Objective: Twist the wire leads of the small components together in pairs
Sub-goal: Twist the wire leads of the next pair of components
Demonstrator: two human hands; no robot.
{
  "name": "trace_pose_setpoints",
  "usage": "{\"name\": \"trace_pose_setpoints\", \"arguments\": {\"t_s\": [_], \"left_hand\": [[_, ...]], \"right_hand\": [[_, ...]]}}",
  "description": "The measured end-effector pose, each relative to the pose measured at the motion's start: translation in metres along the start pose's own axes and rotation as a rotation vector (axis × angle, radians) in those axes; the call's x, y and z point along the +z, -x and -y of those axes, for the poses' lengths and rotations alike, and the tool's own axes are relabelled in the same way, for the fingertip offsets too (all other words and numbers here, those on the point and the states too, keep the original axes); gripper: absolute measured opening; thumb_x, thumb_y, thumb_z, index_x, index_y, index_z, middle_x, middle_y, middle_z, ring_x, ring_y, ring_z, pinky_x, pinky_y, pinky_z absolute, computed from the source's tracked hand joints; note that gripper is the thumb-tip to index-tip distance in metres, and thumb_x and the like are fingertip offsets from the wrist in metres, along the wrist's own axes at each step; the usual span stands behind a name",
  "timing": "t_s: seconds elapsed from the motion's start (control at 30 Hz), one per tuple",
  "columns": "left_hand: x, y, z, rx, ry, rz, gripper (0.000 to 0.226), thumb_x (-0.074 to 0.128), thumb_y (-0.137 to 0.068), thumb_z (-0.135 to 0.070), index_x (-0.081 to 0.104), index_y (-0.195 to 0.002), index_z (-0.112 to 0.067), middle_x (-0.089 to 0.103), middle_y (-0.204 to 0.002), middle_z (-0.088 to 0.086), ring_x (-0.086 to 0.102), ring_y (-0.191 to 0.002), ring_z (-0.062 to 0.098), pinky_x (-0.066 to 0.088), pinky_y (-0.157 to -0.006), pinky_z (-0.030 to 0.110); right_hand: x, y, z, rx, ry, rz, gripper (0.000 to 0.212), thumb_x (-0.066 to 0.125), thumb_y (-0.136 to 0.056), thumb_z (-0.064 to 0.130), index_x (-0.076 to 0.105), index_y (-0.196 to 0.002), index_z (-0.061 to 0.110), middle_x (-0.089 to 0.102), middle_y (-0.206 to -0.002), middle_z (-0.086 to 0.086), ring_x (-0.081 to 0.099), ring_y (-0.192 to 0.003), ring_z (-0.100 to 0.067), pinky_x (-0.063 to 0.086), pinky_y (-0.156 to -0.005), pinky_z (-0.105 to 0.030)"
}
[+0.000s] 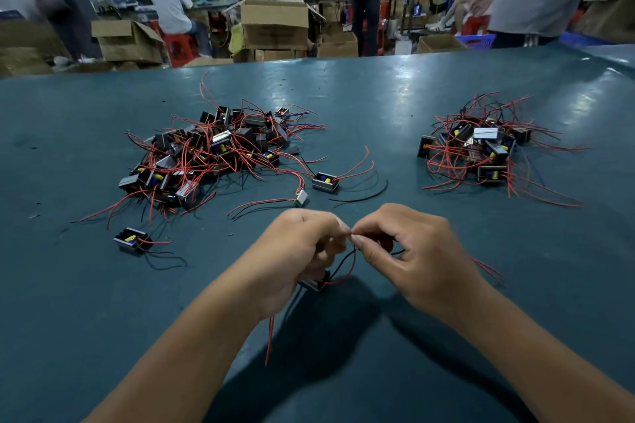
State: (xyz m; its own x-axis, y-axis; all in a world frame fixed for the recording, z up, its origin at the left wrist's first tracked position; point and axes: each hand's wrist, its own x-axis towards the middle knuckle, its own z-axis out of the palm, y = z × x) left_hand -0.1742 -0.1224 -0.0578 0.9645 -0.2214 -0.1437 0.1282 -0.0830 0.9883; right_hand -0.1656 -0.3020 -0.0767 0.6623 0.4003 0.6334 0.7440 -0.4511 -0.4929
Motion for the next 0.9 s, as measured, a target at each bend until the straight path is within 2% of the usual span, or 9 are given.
{"name": "trace_pose_setpoints", "arguments": {"t_s": [0.03, 0.07, 0.17, 0.27, 0.33, 0.53, 0.67, 0.8, 0.9], "left_hand": [[0.001, -0.001, 0.000, -0.028, 0.062, 0.001, 0.030, 0.054, -0.089, -0.012, 0.061, -0.061, -0.020, 0.042, -0.055, -0.003, 0.024, -0.048, 0.012, 0.019, -0.044, 0.022], [0.000, -0.001, 0.001, 0.019, 0.041, -0.011, 0.029, 0.055, -0.092, -0.009, 0.062, -0.065, -0.018, 0.044, -0.056, -0.002, 0.027, -0.048, 0.012, 0.022, -0.044, 0.021], [-0.013, 0.000, -0.001, 0.411, -0.353, -0.112, 0.012, 0.068, -0.093, -0.012, 0.068, -0.084, -0.020, 0.057, -0.070, -0.011, 0.044, -0.058, 0.010, 0.037, -0.053, 0.018], [-0.023, 0.000, -0.002, 0.705, -0.622, -0.090, 0.013, 0.077, -0.086, -0.013, 0.074, -0.097, -0.020, 0.063, -0.089, -0.009, 0.052, -0.072, 0.011, 0.039, -0.066, 0.015], [-0.023, -0.001, -0.002, 0.806, -0.690, -0.092, 0.013, 0.079, -0.083, -0.015, 0.077, -0.096, -0.014, 0.063, -0.091, -0.002, 0.056, -0.079, 0.013, 0.041, -0.069, 0.018], [-0.023, -0.007, 0.002, 1.034, -0.919, -0.212, 0.017, 0.071, -0.090, -0.027, 0.076, -0.088, -0.011, 0.062, -0.089, -0.001, 0.056, -0.082, 0.019, 0.046, -0.072, 0.029], [-0.020, -0.004, 0.000, 0.942, -0.898, -0.166, 0.018, 0.065, -0.095, -0.026, 0.070, -0.087, -0.011, 0.059, -0.086, -0.002, 0.051, -0.080, 0.015, 0.041, -0.072, 0.023], [-0.013, -0.001, 0.004, 0.544, -0.547, -0.072, 0.017, 0.065, -0.096, -0.023, 0.067, -0.083, -0.012, 0.051, -0.066, -0.015, 0.042, -0.058, 0.004, 0.033, -0.056, 0.016], [-0.009, -0.002, 0.006, 0.366, -0.387, -0.053, 0.020, 0.063, -0.097, -0.021, 0.067, -0.084, -0.006, 0.045, -0.063, -0.004, 0.032, -0.052, 0.003, 0.027, -0.050, 0.017]], "right_hand": [[0.000, 0.000, -0.001, 0.014, -0.019, -0.001, 0.003, 0.070, -0.088, 0.010, 0.071, -0.086, 0.012, 0.061, -0.074, 0.011, 0.053, -0.067, -0.003, 0.041, -0.065, -0.012], [0.000, -0.001, -0.001, 0.040, -0.057, -0.006, 0.003, 0.071, -0.087, 0.010, 0.072, -0.086, 0.013, 0.063, -0.074, 0.010, 0.056, -0.067, -0.005, 0.042, -0.064, -0.013], [-0.002, -0.002, -0.004, 0.132, -0.159, -0.023, 0.004, 0.069, -0.087, 0.018, 0.071, -0.084, 0.018, 0.066, -0.073, 0.010, 0.059, -0.066, -0.009, 0.043, -0.062, -0.014], [-0.002, -0.001, -0.005, 0.192, -0.219, -0.011, 0.004, 0.067, -0.086, 0.021, 0.071, -0.083, 0.021, 0.066, -0.073, 0.013, 0.058, -0.064, -0.004, 0.041, -0.061, -0.012], [-0.002, -0.001, -0.005, 0.196, -0.239, 0.010, 0.004, 0.068, -0.087, 0.019, 0.071, -0.084, 0.021, 0.065, -0.072, 0.014, 0.056, -0.063, -0.002, 0.039, -0.060, -0.010], [-0.002, -0.001, -0.003, 0.170, -0.259, 0.039, 0.004, 0.069, -0.087, 0.019, 0.071, -0.085, 0.018, 0.064, -0.071, 0.013, 0.055, -0.062, -0.002, 0.038, -0.059, -0.011], [-0.002, 0.000, -0.002, 0.124, -0.192, 0.011, 0.003, 0.070, -0.087, 0.015, 0.072, -0.085, 0.017, 0.064, -0.071, 0.011, 0.056, -0.063, -0.004, 0.038, -0.061, -0.011], [-0.001, 0.000, -0.002, 0.040, -0.051, -0.003, 0.004, 0.069, -0.087, 0.012, 0.072, -0.089, 0.013, 0.064, -0.075, 0.008, 0.059, -0.069, -0.008, 0.045, -0.063, -0.019], [0.000, 0.000, -0.003, 0.069, -0.066, -0.002, 0.004, 0.070, -0.088, 0.010, 0.071, -0.087, 0.014, 0.065, -0.074, 0.007, 0.060, -0.068, -0.011, 0.047, -0.062, -0.023]]}}
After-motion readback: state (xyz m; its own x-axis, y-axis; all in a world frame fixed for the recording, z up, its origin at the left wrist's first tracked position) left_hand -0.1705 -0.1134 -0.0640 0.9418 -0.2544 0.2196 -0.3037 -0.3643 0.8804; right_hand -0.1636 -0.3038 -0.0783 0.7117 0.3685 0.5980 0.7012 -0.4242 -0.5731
